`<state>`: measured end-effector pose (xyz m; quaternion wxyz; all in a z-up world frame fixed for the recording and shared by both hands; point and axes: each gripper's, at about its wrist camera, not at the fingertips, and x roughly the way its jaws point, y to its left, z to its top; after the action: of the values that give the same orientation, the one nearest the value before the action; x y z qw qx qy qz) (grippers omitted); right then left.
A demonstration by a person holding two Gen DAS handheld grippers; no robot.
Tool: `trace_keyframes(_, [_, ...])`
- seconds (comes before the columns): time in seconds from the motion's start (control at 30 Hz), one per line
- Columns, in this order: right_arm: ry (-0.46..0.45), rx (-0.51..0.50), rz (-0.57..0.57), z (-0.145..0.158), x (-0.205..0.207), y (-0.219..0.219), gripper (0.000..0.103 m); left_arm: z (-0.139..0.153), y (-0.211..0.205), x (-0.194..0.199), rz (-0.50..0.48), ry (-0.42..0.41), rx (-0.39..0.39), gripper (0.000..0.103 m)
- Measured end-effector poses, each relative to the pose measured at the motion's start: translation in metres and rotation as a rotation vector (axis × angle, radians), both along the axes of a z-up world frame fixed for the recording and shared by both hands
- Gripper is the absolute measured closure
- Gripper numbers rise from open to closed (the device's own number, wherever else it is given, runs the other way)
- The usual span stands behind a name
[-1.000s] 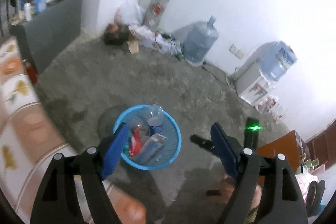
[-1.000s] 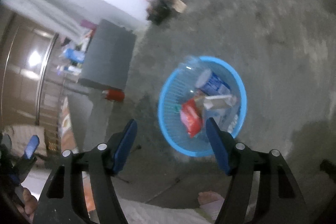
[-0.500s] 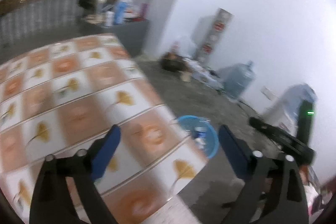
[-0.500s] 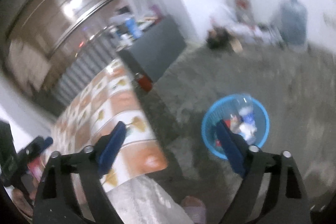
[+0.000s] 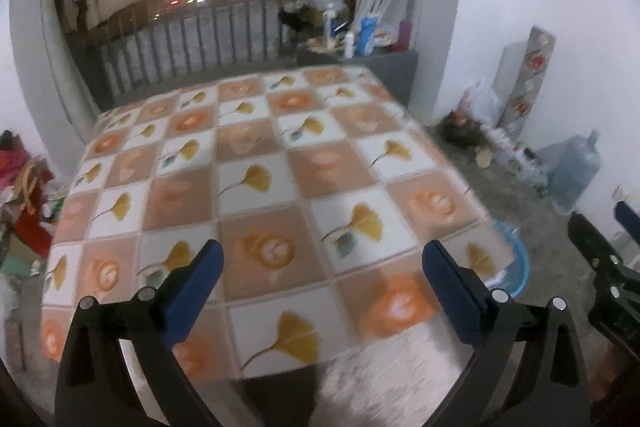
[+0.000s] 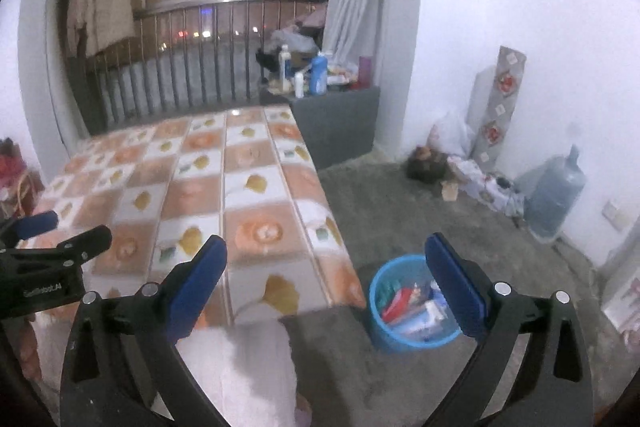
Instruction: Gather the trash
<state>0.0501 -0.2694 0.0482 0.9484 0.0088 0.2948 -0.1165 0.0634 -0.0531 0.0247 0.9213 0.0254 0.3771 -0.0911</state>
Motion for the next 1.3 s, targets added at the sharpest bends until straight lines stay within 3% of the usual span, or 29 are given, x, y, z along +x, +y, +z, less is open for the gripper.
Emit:
trace_keyframes(0.13, [0.150,-0.019,-0.036,-0.020,0.005,0.006,0.008,-0.018,0.002,0.000,0.053,0.071,0.020,0.006])
trace_keyframes(0.27, [0.210,-0.041,-0.057,-0.032,-0.001,0.006,0.008,-0.028,0.000,-0.002,0.061,0.095,0.043,0.006])
trace_keyframes(0.73, [0.245,-0.020,-0.104,-0.043,-0.003,-0.003,0.008,-0.033,-0.016,-0.003,0.015,0.106,0.088,0.006])
trace_keyframes(1.3, [0.241,-0.014,-0.121,-0.040,-0.005,-0.006,0.008,-0.029,-0.012,-0.004,0.028,0.111,0.041,0.006])
